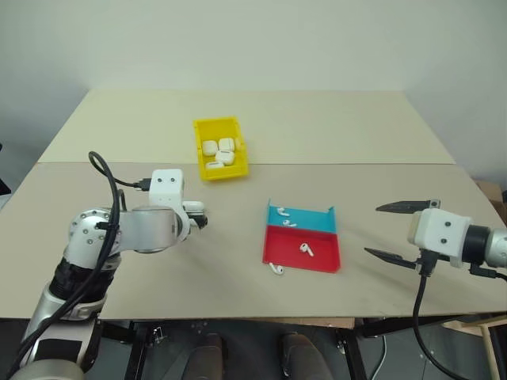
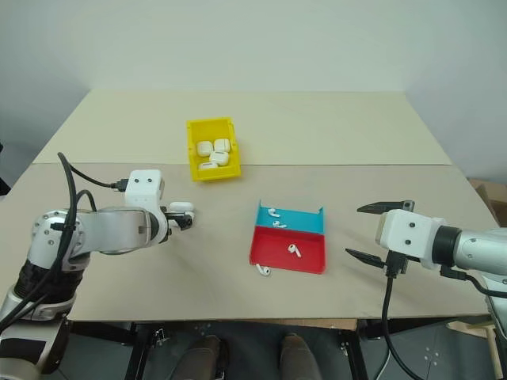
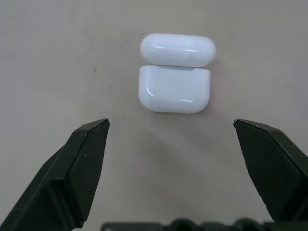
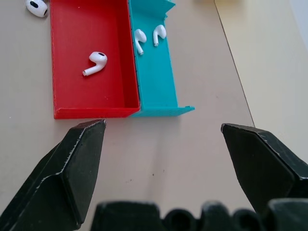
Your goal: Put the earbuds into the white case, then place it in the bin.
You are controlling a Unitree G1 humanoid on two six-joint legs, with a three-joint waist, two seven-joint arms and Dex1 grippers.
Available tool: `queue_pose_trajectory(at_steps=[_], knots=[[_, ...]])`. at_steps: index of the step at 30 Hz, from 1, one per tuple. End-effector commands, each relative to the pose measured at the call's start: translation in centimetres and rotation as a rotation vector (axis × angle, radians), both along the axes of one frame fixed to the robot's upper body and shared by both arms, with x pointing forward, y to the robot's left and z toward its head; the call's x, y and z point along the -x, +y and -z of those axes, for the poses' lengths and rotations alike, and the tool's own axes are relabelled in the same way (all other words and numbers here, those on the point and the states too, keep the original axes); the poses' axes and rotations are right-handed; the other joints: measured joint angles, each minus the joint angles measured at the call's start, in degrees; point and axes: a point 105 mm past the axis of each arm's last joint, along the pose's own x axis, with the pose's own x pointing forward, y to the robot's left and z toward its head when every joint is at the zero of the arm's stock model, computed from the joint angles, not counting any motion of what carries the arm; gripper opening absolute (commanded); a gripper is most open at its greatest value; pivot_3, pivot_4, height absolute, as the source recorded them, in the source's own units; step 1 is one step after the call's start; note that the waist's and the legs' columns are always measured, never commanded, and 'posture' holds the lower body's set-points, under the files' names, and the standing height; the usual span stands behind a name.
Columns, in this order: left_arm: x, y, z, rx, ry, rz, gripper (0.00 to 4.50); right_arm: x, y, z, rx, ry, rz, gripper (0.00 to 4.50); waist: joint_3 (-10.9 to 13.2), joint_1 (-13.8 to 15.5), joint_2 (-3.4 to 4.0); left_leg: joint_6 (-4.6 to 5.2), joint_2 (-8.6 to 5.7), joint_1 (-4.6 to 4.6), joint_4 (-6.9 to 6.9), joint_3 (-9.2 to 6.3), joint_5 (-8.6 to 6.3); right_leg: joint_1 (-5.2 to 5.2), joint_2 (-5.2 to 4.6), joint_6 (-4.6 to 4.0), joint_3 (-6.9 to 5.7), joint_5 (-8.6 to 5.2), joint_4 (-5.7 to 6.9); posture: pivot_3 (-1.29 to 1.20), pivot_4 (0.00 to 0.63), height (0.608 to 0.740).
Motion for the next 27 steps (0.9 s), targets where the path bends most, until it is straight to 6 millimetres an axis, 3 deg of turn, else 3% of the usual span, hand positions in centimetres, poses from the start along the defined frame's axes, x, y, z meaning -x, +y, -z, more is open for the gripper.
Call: queue_pose_trajectory(at_steps=[1,13,27], knots=[[-0.1,-0.9,-0.9,-0.008,-0.034,0.017,4.5,-0.2,0.1,-0.6,0.013,-0.034,-0.006,4.47,0.0,0.28,0.0,0.0,0.0,0.02,0.0,0.01,0.0,0.02,0.01,0.0,0.0,-0.01,-0.02,0.0,0.15,0.74],[-2.2,-0.5,-1.3,-0.048,-0.013,0.049,4.5,0.3,0.0,0.2,0.056,-0.037,0.006,4.47,0.0,0.36,0.0,-0.11,0.0,-0.09,-0.02,-0.01,0.07,-0.01,0.05,0.0,-0.07,-0.02,-0.17,0.0,0.15,0.74],[-4.6,-0.4,0.4,-0.091,-0.007,0.065,4.5,1.0,-0.1,0.9,0.07,-0.033,0.048,4.47,0.0,0.3,-0.01,-0.16,0.0,-0.18,-0.05,-0.03,0.1,-0.08,0.06,0.02,-0.1,-0.02,-0.22,0.0,0.15,0.74]])
